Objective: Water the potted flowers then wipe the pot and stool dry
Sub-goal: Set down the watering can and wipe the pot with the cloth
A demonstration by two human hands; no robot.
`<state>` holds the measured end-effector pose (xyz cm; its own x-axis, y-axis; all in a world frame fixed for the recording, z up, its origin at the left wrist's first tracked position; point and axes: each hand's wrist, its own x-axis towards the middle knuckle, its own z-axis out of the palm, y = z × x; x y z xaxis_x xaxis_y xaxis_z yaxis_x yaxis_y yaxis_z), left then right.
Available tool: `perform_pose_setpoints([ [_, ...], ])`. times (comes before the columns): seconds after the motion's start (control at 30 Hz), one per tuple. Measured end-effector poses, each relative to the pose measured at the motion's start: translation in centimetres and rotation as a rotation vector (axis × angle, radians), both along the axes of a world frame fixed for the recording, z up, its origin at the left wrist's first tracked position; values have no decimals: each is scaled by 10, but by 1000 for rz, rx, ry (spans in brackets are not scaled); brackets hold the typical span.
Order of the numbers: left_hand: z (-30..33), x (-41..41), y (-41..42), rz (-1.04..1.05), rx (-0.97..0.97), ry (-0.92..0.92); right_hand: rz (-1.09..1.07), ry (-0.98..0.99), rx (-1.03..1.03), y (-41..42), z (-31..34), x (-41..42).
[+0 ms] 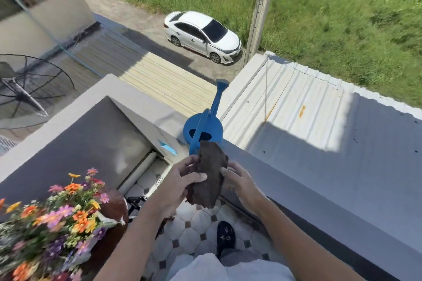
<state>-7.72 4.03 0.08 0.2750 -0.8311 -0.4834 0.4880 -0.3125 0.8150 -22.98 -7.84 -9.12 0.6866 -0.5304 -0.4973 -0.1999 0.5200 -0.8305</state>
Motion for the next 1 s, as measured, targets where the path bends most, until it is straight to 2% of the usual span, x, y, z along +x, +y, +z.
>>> perform_pose_setpoints([
  [0.1,24,19,48,191,-87,164,273,-144,199,41,13,36],
  [0.17,34,29,83,285,-94,173,305,-194,280,70,25,60],
  [0.23,37,38,118,389,-66,80,256,-180,287,99,38,82],
  [0.3,38,45,150,497,22,-142,222,-106,200,125,47,102],
  [0.37,38,50,178,514,176,-516,238,-7,68,148,49,119],
  [0.43,35,52,202,427,281,-846,270,36,51,170,52,132],
  [0.5,29,51,221,277,300,-965,310,30,167,188,53,143],
  [0.53,25,49,228,195,290,-955,342,2,209,194,53,145],
  [0.6,15,45,239,100,215,-780,393,-55,243,204,51,149],
  [0.63,12,44,242,128,151,-653,401,-67,236,207,51,150],
  [0.7,5,47,248,331,93,-470,376,-65,204,211,47,152],
  [0.77,-9,52,251,551,186,-369,279,29,124,211,39,154],
  [0.8,-17,53,251,594,261,-348,224,83,94,210,34,156],
  [0.87,-33,54,245,561,364,-309,146,156,61,208,27,160],
  [1.0,-52,55,209,504,381,-166,45,247,-43,194,17,173],
])
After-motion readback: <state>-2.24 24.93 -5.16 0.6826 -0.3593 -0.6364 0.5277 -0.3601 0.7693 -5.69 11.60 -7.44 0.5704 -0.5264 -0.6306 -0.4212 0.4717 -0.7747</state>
